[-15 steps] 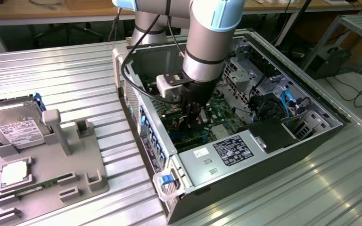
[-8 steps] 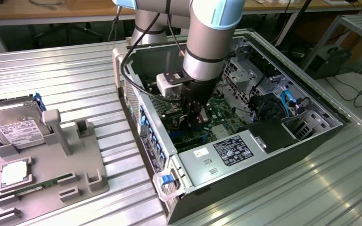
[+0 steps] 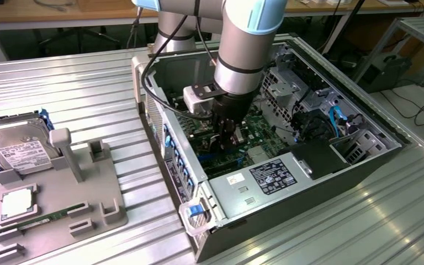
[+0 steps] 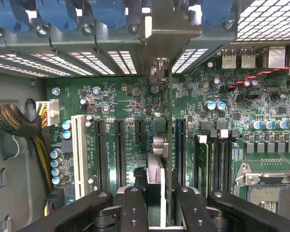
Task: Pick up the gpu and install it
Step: 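Insert the gpu into the slot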
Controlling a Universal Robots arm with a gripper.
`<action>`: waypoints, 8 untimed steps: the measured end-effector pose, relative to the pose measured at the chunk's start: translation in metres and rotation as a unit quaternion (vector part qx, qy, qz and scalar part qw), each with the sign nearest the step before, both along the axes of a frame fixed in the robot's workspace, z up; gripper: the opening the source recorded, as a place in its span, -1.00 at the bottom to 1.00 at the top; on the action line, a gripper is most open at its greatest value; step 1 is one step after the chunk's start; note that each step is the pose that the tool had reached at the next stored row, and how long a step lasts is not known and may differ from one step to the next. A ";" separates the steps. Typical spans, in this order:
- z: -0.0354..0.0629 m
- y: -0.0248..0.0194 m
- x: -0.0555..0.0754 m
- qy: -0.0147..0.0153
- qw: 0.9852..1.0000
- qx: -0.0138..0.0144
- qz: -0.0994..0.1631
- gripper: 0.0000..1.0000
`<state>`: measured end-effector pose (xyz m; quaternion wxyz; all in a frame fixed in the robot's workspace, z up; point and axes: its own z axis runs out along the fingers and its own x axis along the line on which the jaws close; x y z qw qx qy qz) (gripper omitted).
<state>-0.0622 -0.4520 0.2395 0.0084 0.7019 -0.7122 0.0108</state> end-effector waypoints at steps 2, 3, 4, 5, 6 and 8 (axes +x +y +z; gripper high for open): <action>0.0000 0.0000 0.000 0.000 1.000 0.000 0.000 -0.44; 0.0000 0.0000 0.000 0.000 1.000 0.000 0.000 -0.44; 0.0000 0.0000 0.000 0.000 1.000 0.000 0.000 -0.44; 0.0000 0.0000 0.000 0.000 1.000 0.000 0.000 -0.44; 0.0000 0.0000 0.000 0.000 1.000 0.000 0.000 -0.44; 0.0000 0.0000 0.000 0.000 1.000 0.000 0.000 -0.44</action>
